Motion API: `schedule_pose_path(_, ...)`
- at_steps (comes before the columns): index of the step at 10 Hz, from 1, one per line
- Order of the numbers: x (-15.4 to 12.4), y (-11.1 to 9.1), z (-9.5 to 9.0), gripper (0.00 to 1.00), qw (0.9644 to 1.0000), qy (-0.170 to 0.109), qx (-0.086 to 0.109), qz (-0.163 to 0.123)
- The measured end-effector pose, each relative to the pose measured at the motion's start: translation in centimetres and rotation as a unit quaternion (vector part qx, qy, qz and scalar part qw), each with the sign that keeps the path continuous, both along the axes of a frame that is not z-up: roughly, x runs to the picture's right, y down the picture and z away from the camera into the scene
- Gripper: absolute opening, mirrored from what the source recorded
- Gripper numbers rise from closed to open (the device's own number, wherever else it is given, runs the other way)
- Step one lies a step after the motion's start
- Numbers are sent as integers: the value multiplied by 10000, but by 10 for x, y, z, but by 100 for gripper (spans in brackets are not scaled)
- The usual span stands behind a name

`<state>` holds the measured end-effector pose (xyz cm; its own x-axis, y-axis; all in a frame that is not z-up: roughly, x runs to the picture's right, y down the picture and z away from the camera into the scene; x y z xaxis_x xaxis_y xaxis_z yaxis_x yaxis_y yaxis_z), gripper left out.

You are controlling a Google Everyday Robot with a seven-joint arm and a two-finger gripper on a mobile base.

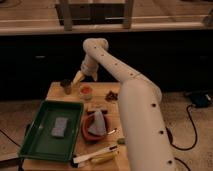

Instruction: Place apple in paper cup

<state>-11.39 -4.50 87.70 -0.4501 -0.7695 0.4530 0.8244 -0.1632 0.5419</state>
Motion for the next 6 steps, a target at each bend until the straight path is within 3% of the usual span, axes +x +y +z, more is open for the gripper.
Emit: schedule_pose_path(6, 0, 0, 0, 80, 10000, -11, 1, 7)
